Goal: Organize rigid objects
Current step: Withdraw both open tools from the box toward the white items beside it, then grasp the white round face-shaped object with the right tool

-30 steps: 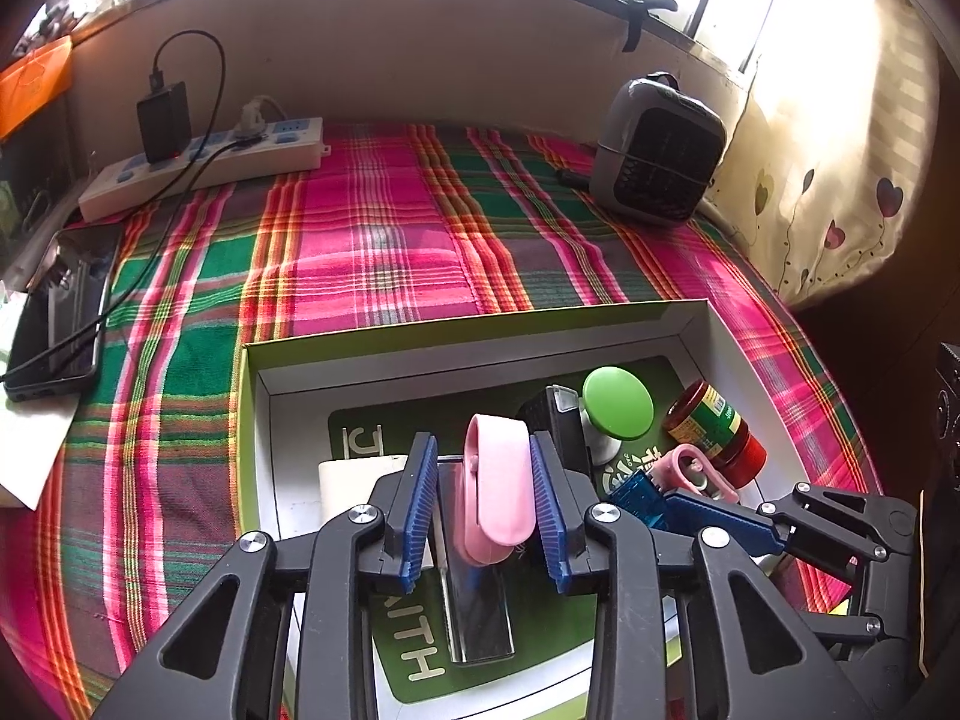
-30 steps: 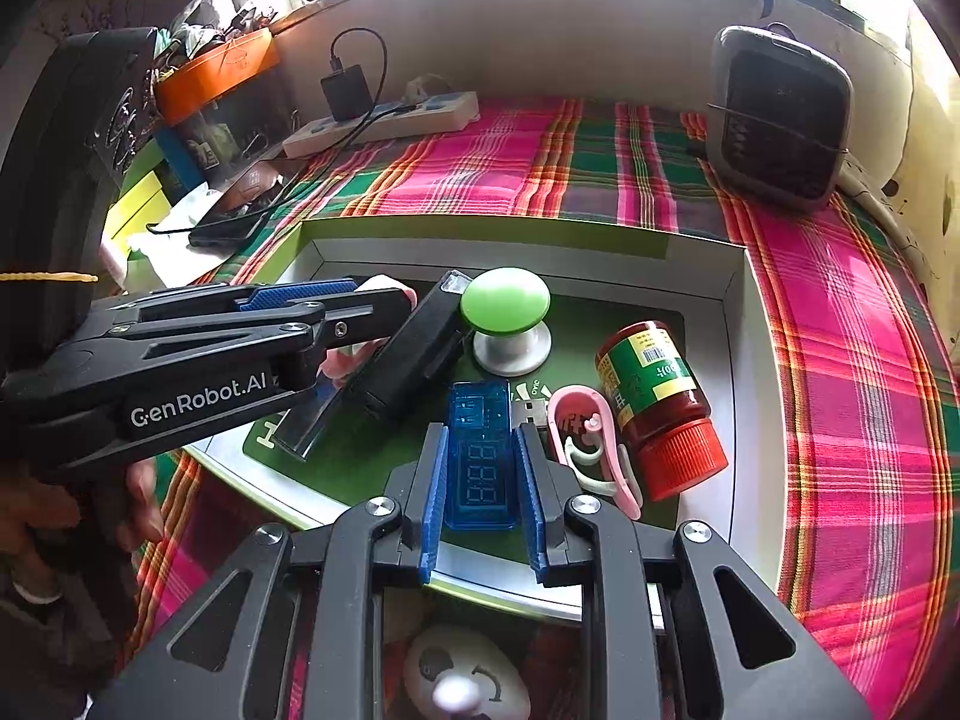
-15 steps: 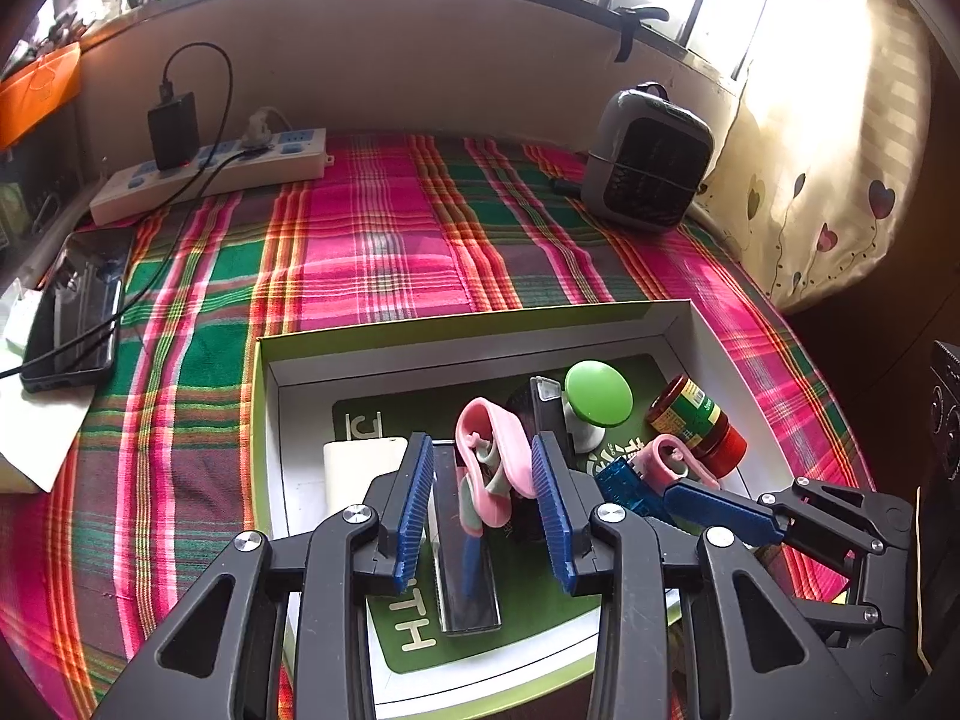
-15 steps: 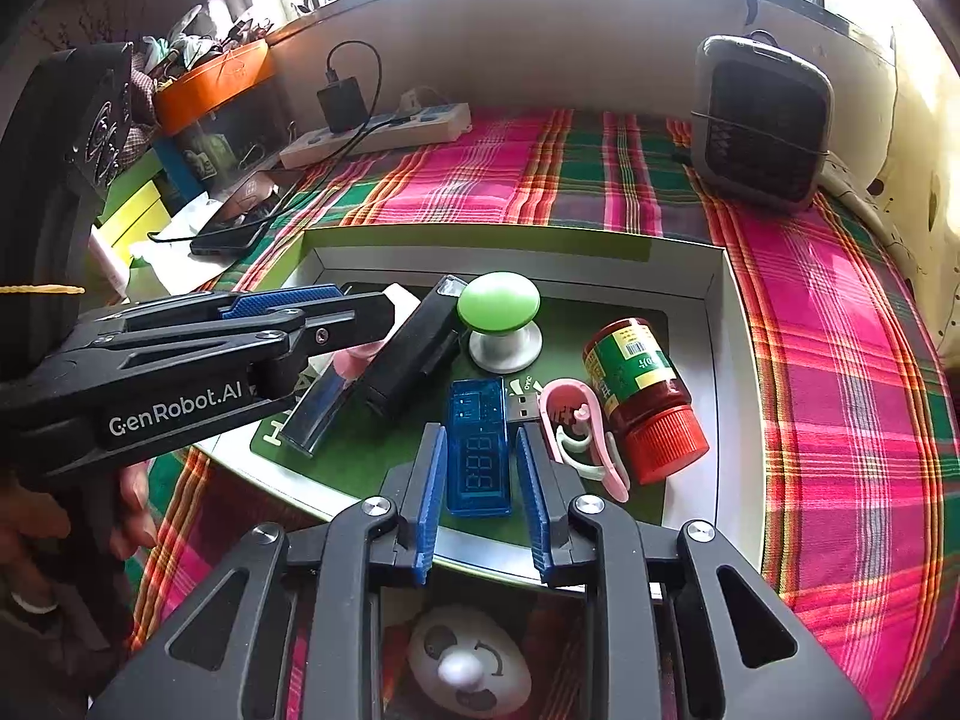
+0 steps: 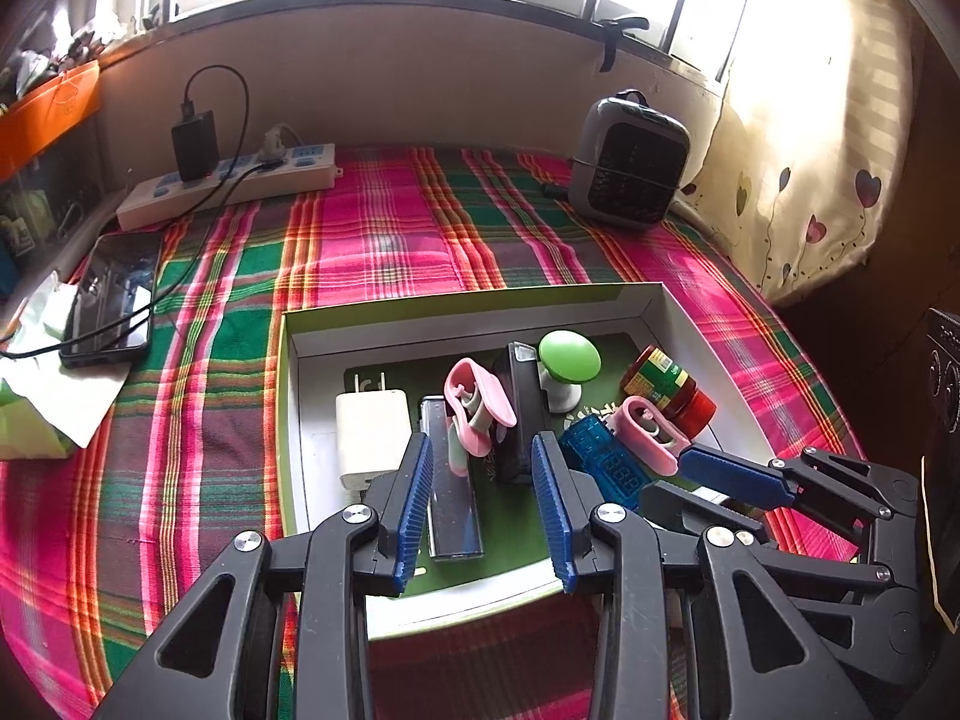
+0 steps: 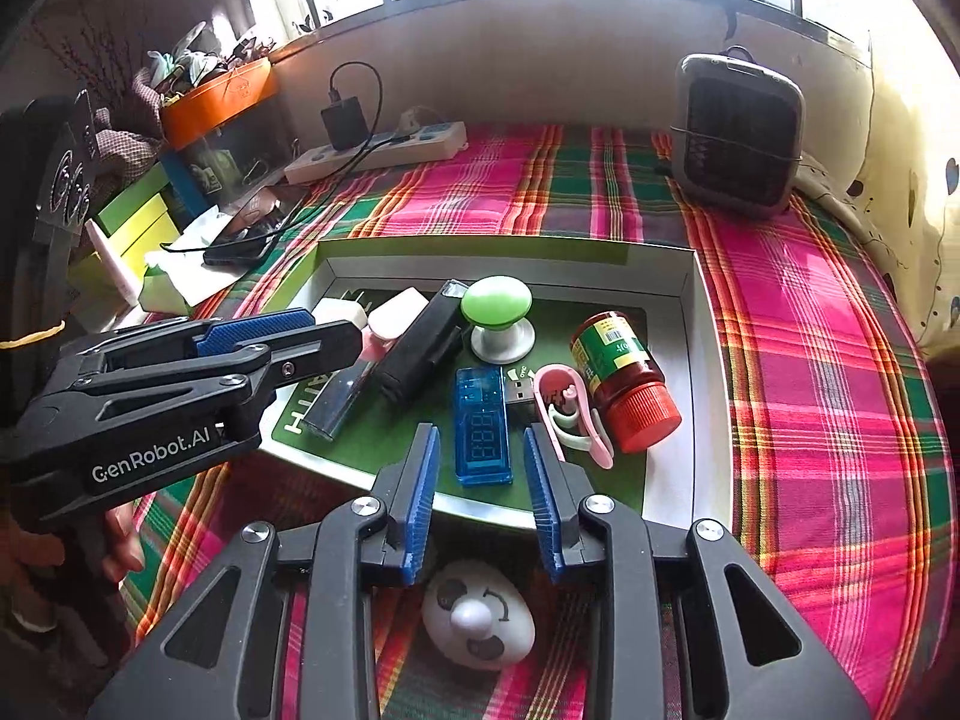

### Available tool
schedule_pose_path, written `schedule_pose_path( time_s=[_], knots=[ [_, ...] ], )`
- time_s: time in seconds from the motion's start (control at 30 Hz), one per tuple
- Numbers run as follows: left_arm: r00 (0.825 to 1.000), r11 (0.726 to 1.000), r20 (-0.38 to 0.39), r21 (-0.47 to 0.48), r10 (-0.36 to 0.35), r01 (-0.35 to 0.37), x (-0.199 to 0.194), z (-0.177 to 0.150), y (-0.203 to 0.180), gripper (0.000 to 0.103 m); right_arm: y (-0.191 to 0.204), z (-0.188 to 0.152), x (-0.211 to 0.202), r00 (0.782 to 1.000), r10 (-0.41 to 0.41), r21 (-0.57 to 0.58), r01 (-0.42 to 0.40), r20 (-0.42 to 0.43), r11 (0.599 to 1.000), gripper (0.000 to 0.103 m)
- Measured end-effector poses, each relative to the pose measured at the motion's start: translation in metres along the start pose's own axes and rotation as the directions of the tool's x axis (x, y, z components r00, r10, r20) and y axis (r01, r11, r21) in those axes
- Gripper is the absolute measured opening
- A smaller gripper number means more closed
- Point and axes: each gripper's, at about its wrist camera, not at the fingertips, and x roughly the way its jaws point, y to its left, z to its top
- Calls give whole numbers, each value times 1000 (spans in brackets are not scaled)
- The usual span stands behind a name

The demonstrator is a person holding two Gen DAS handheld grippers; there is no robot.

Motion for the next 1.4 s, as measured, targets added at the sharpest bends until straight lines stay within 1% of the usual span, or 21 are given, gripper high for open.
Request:
schedule_pose_path(
  time_s=[0.2,0.43,0.53,0.6,0.67,0.83,0.93,1.1,1.27,1.4],
  knots=[
    [1000,1000,18,-8,13,-13,-16,-11,-1,33,-2,-8,-13,1000,-1,20,1,13,1000,32],
    [999,1000,44,-18,3,-2,-36,-30,-2,33,-11,-21,-35,999,-11,49,8,44,999,36],
    [999,999,46,-38,-8,10,-41,-39,0,34,-16,-30,-44,999,-7,67,3,51,998,41],
    [999,999,45,-51,-14,16,-44,-46,2,34,-18,-37,-48,999,4,73,-8,54,997,47],
    [999,998,42,-60,-19,21,-45,-52,3,34,-18,-45,-50,999,15,78,-19,50,997,48],
    [999,997,29,-67,-36,38,-45,-64,1,34,-20,-57,-41,1000,7,97,-8,13,995,49],
    [999,997,23,-69,-46,48,-46,-70,1,34,-21,-58,-34,999,39,116,-39,8,992,49],
    [998,995,9,-88,-57,57,-43,-78,6,34,-15,-56,-23,999,40,91,-40,-4,995,57],
    [998,993,1,-98,-64,64,-41,-82,10,34,-12,-54,-14,999,25,84,-23,-23,996,57],
    [997,993,-6,-98,-73,72,-38,-82,11,34,-12,-52,-12,1000,15,79,-13,-20,997,57]
  ],
)
